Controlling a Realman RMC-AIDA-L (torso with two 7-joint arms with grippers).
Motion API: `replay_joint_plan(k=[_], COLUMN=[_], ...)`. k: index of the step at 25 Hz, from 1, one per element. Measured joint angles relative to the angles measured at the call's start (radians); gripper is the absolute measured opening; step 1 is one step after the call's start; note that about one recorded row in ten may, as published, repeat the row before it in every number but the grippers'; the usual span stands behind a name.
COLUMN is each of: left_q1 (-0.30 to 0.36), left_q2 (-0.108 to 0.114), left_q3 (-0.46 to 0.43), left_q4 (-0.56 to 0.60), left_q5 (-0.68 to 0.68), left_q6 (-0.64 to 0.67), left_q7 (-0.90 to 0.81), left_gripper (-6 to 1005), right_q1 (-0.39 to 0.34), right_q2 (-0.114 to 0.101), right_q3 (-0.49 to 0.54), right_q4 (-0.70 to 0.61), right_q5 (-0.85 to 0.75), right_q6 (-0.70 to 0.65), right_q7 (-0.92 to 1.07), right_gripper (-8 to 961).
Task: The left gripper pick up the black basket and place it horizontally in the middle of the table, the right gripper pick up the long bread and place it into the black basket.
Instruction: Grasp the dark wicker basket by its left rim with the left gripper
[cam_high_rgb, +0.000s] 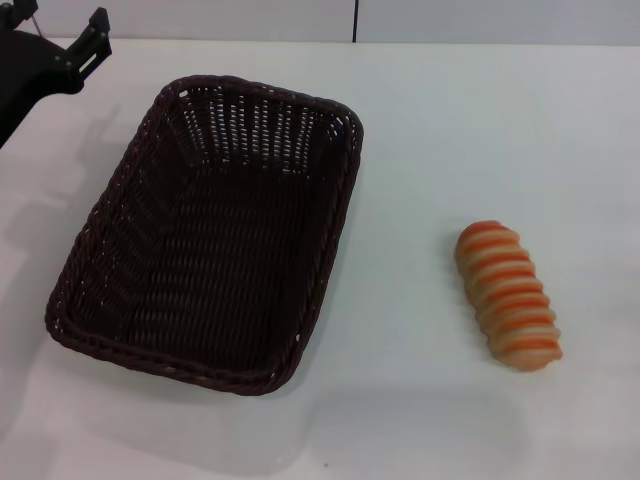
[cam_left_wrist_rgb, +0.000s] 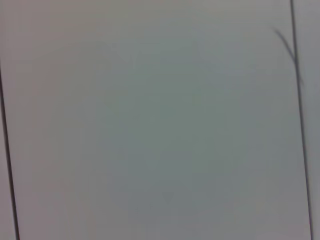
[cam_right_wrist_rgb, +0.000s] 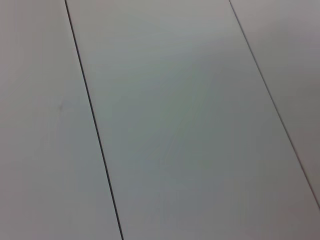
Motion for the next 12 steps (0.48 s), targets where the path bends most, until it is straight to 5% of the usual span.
replay_joint_plan(k=[5, 7, 10, 11, 12], left_q1=[0.018, 0.005, -0.007, -0.006, 0.005], left_q2=[-0.005, -0.030, -0.098, -0.107, -0.088], left_q3=[-0.021, -0.061, -0.155, -0.167, -0.144], left_q4=[-0.023, 0.031, 0.129, 0.137, 0.106], left_q5=[0.000, 0.000, -0.001, 0.000, 0.000], left_q6=[-0.010, 0.015, 0.084, 0.097, 0.077], left_q7=[0.005, 0.013, 0.015, 0.015, 0.021], left_gripper=[787, 782, 774, 771, 768], right_q1=[0.000, 0.001, 0.002, 0.002, 0.001], right_q2=[0.001, 0.001, 0.001, 0.001, 0.000], right_q3=[0.000, 0.000, 0.000, 0.000, 0.000], right_q4=[0.000, -0.002, -0.002, -0.002, -0.001], right_q5=[0.000, 0.000, 0.000, 0.000, 0.000], right_q6=[0.004, 0.006, 0.007, 0.006, 0.003], right_q7=[0.000, 0.000, 0.000, 0.000, 0.000], right_gripper=[837, 836, 835, 835, 836])
